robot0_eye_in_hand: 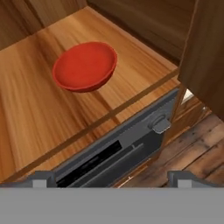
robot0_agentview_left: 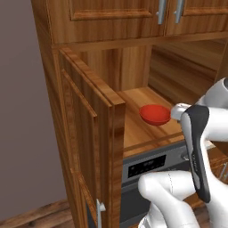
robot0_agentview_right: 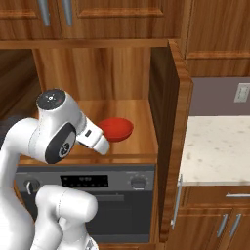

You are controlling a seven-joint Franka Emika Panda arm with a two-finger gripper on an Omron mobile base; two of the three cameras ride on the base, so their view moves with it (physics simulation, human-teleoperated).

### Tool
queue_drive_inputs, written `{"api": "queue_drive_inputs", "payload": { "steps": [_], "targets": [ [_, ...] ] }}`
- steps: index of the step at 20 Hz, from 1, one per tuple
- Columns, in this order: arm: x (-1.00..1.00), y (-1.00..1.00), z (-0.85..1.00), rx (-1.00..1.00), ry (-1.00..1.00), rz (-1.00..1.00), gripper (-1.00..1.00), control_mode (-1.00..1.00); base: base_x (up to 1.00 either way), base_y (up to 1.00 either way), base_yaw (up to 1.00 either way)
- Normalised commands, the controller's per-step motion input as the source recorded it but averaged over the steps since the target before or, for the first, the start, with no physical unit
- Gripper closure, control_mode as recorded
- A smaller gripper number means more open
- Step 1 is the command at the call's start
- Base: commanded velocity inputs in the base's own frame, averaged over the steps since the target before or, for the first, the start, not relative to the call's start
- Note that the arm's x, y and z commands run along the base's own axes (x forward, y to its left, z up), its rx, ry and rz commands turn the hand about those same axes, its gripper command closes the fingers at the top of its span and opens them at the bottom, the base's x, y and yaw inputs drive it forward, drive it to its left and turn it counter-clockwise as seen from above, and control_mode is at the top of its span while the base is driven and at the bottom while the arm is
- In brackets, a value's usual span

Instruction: Take the smaller bowl and place it next to the appetizer plate on the dining counter , and place the larger bowl next to the plate with cooked food.

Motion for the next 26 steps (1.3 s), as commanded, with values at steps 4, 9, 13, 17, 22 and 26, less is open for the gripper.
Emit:
{"api": "queue_drive_inputs", "payload": {
  "steps": [4,9,13,17,22,26],
  "targets": [
    [0.27,-0.23,0.0,0.12,0.0,-0.09,-1.0,-1.0,0.0,0.0,0.0],
    [0.52,0.0,0.0,0.1,0.02,-0.01,-1.0,-1.0,0.0,0.0,0.0],
    [0.59,0.0,-0.09,0.03,0.08,0.0,-1.0,-1.0,0.0,0.0,0.0],
    [0.52,0.0,-0.31,0.0,0.03,0.0,-1.0,-1.0,0.0,0.0,0.0],
    [0.48,0.0,-0.38,0.0,0.0,0.0,-1.0,-1.0,0.0,0.0,0.0],
    [0.47,0.0,-0.38,0.0,0.0,0.0,-1.0,-1.0,0.0,0.0,0.0]
  ]
}}
